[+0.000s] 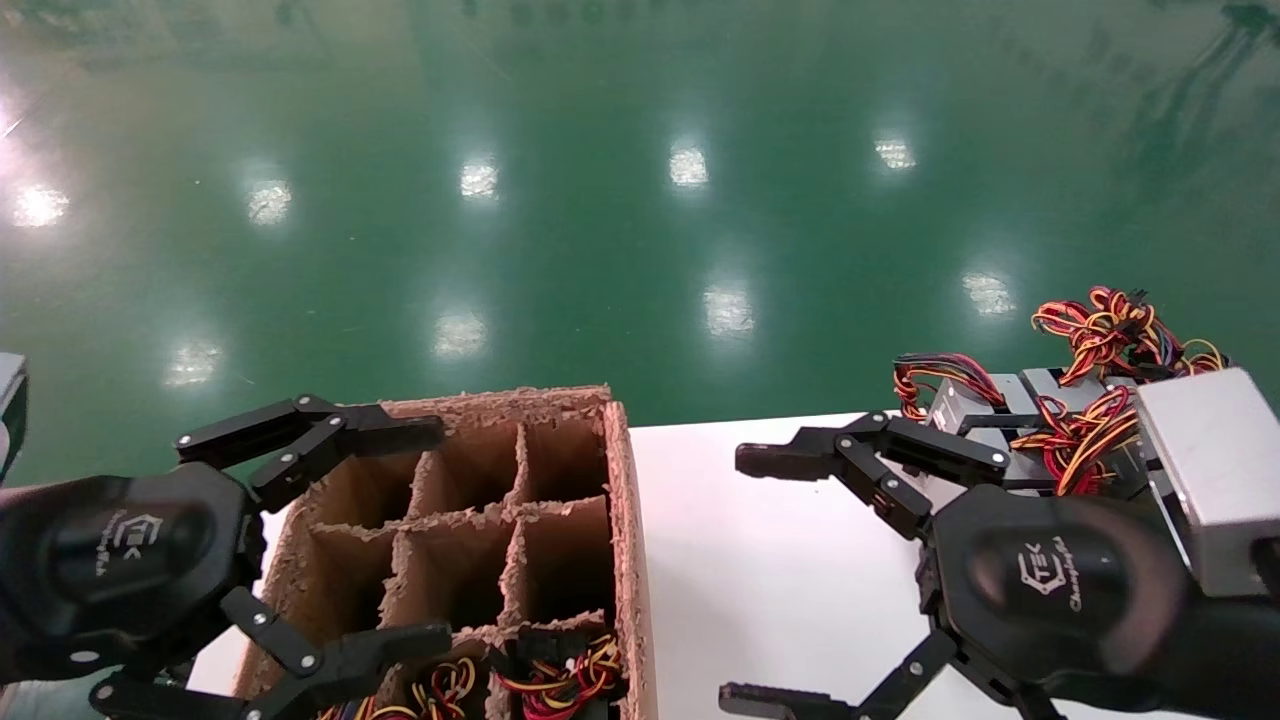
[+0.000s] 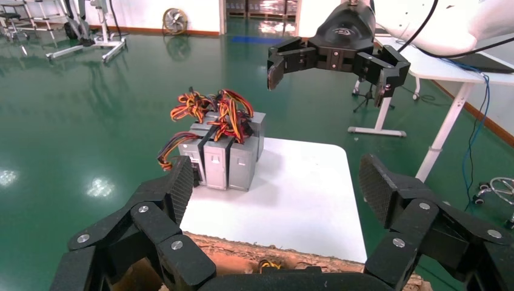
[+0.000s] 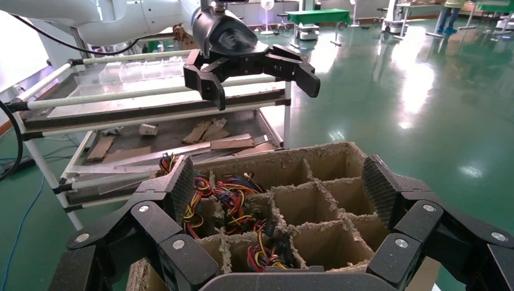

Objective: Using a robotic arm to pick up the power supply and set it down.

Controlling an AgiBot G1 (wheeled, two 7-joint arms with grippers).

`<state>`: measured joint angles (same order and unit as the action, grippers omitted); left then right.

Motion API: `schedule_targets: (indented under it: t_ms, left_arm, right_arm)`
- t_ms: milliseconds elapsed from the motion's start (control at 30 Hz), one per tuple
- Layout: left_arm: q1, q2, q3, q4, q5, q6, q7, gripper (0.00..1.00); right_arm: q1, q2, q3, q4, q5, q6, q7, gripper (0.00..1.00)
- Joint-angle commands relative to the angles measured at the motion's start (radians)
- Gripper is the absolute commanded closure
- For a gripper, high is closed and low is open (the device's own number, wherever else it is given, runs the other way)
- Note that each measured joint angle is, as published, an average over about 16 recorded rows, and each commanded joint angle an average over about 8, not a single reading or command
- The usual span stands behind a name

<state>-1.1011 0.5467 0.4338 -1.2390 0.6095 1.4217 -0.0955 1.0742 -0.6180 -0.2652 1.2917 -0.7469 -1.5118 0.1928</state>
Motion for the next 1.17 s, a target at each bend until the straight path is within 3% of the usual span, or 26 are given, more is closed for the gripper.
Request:
schedule_targets:
  t_ms: [33, 1167]
  left_arm:
    - [0.000, 0.000, 0.000, 0.000, 0.000, 0.000, 0.000, 0.00]
    - [0.000, 0.000, 0.000, 0.000, 0.000, 0.000, 0.000, 0.00]
  right_arm:
    - [0.000, 0.001, -0.002, -0.001, 0.002, 0.002, -0.001, 0.00]
    - [0.000, 0.008, -0.016, -0.009, 0.018, 0.018, -0.006, 0.00]
